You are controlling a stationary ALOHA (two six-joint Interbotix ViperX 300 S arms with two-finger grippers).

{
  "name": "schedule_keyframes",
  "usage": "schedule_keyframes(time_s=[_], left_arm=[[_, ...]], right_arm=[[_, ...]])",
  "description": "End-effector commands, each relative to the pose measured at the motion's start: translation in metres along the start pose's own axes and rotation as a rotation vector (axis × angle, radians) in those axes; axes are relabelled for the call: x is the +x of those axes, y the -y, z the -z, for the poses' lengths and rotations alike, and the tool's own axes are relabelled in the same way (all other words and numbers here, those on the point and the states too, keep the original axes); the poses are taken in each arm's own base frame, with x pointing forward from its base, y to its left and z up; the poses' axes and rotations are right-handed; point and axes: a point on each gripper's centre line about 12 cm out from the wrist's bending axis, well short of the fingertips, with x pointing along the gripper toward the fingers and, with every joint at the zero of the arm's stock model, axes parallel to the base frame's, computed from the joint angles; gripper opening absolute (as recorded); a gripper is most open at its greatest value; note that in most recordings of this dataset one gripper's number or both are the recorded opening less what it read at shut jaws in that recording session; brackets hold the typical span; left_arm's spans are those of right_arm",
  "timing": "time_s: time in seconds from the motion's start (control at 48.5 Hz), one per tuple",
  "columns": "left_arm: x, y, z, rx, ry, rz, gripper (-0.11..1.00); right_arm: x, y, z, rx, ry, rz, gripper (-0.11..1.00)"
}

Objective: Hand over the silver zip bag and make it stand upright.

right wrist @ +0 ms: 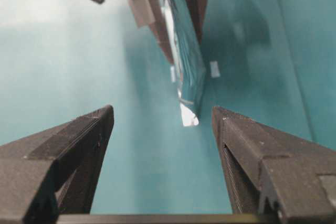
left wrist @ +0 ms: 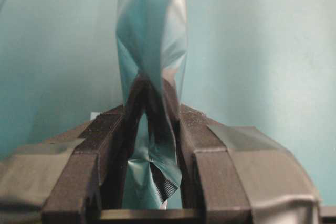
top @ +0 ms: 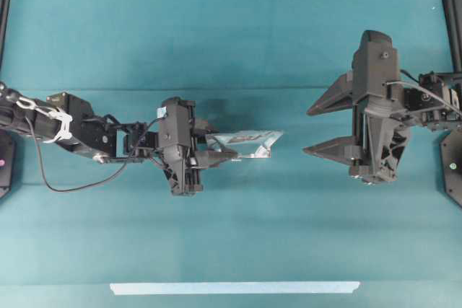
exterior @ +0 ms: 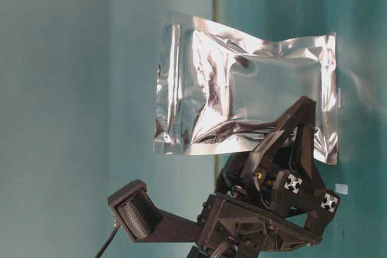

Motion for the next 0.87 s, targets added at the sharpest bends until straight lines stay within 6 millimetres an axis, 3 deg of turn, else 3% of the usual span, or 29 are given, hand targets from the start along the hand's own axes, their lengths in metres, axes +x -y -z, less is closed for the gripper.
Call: schedule_keyframes(time_s=[0.0,0.846], left_arm=[[0.0013,0.0038,-0.0047,0.007,0.015,0.010,0.27],[0.0016,0.0038,-0.0053,0.005,0.017,0.010,0.27]], right_arm=[[-0.0029,-0.0009,-0.0066,0.013,0.038,-0.006,0.79],[-0.0013,-0.0013,-0.0027,0.018,0.033,-0.010,0.79]])
